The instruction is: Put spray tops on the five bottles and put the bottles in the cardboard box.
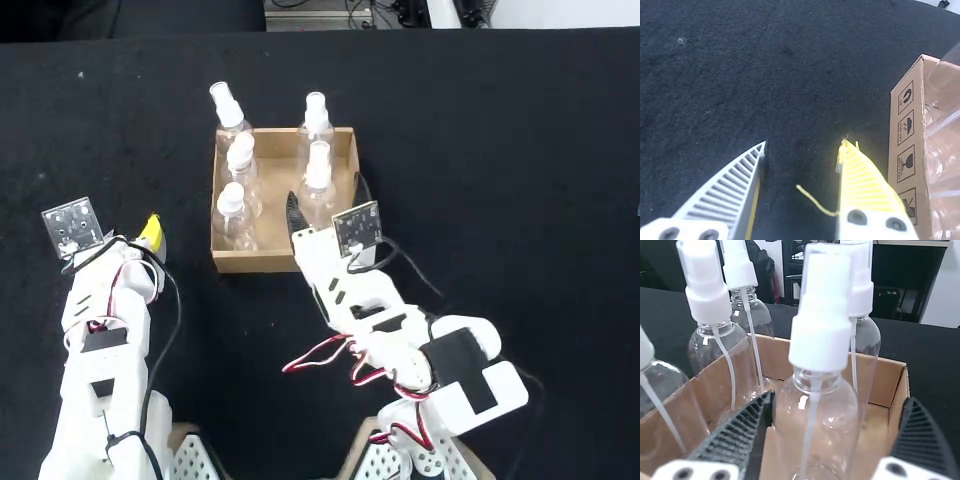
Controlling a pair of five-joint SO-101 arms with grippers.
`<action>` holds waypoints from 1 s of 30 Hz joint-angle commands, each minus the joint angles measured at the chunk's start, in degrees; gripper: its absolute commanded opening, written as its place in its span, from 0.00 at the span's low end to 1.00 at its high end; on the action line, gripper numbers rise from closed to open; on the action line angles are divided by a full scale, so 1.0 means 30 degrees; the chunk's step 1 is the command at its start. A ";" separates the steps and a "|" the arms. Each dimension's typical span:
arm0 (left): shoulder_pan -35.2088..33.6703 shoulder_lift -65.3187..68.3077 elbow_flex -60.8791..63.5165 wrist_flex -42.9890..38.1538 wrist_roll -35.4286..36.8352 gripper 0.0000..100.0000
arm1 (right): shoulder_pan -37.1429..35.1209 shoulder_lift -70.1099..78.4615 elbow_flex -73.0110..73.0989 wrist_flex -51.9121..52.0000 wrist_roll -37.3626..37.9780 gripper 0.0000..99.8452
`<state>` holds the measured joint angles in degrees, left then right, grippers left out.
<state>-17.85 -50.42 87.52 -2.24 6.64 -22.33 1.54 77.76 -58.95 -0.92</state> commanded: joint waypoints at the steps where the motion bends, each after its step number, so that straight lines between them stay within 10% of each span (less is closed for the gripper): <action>1: 0.0190 0.0029 -0.0161 -0.0440 -0.0088 0.21 | 0.0352 -0.0249 -0.0220 0.0000 0.0000 0.36; 30: 0.0220 0.0029 -0.0161 -0.0440 -0.0088 0.21 | 0.0352 -0.2711 0.0747 -0.1055 0.0000 0.44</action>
<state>-17.85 -50.42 87.52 -2.24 6.64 -22.33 0.75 78.29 -60.97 -0.92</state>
